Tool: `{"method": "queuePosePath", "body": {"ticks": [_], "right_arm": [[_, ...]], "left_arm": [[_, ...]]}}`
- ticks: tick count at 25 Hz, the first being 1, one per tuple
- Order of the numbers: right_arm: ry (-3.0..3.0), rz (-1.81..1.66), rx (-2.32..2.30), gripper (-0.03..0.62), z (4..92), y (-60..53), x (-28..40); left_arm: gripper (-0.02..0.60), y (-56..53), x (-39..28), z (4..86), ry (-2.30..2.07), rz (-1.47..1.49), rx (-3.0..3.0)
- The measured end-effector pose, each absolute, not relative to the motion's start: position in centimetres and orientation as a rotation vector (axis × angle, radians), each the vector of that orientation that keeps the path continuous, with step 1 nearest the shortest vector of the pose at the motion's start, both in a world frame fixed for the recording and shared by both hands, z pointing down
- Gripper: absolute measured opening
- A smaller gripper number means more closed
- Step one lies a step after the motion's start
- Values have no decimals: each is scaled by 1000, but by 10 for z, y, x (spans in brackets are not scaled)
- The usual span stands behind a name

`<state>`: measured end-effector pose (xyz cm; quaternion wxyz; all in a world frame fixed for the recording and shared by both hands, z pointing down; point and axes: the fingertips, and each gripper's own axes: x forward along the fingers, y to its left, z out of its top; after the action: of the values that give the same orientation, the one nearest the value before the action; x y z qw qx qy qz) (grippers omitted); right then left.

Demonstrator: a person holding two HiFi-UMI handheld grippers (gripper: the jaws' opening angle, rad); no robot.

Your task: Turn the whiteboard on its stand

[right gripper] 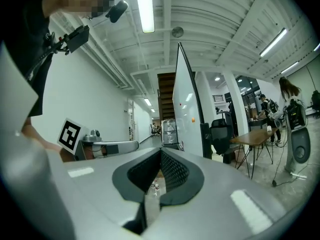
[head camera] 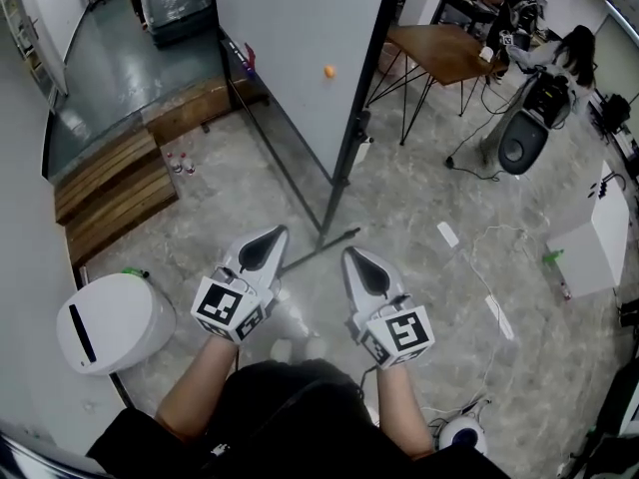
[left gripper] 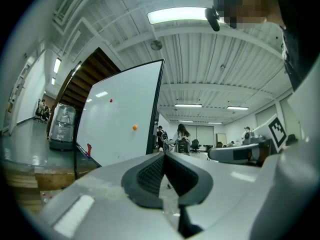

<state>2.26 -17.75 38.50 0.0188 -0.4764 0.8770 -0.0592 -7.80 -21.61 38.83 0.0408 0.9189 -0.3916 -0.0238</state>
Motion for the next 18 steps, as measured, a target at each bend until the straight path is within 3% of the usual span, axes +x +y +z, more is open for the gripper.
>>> {"method": "queuePosePath", "body": {"ticks": [18], "right_arm": [[2730, 28, -1477, 21, 354, -304, 67]], "left_arm": [[3, -256, -29, 392, -1238, -85, 2786]]}}
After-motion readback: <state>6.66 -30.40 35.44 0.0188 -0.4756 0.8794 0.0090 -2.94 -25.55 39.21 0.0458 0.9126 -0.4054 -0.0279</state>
